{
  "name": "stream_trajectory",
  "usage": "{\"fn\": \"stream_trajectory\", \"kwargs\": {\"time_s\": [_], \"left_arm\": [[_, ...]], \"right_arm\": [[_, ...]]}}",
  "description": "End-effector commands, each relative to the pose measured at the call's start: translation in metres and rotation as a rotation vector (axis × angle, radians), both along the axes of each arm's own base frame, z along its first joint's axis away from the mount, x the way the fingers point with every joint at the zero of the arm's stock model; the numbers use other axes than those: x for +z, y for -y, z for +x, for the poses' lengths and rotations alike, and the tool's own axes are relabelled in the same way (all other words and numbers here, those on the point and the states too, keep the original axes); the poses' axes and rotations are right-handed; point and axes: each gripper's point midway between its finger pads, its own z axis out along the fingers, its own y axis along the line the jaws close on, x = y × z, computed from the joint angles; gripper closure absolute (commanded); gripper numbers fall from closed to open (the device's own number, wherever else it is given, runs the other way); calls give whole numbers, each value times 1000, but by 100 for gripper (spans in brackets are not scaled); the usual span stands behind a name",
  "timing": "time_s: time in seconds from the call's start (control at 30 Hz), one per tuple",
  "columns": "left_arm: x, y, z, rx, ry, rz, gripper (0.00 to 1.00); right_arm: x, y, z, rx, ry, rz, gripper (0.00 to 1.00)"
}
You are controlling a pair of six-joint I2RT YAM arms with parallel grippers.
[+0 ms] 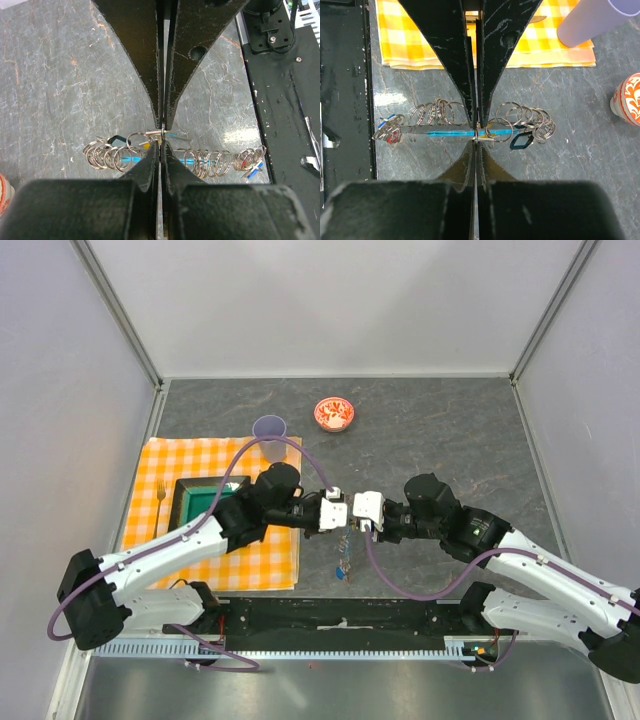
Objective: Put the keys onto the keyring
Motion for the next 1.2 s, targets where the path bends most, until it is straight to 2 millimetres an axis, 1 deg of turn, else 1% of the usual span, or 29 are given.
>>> {"fn": "stream_trajectory", "kwargs": {"time_s": [0.0,0.17,0.37,0.67,0.93,1.0,1.03,1.1,1.17], "left_arm": [[17,5,12,53,7,-20,98],[22,4,25,147,-13,-22,98],[34,2,38,226,-84,-54,98],[54,-2,43,282,-146,-114,98],[77,-3,42,334,-222,-243,98],[78,-4,42,352,-239,-254,98],[87,-5,45,357,-226,-288,98],[88,-6,45,370,-236,-306,98],[97,-8,46,383,-233,-348,98]], "right_arm": [[36,-16,0,47,59,100,100],[35,-15,-2,56,59,100,100],[32,-13,-1,47,61,93,100],[29,-11,0,35,68,90,100],[27,-11,-3,41,63,91,100],[27,-11,-3,42,63,90,100],[26,-12,-4,45,60,90,100],[26,-12,-5,46,58,89,100],[26,-12,-5,49,59,90,100]]}}
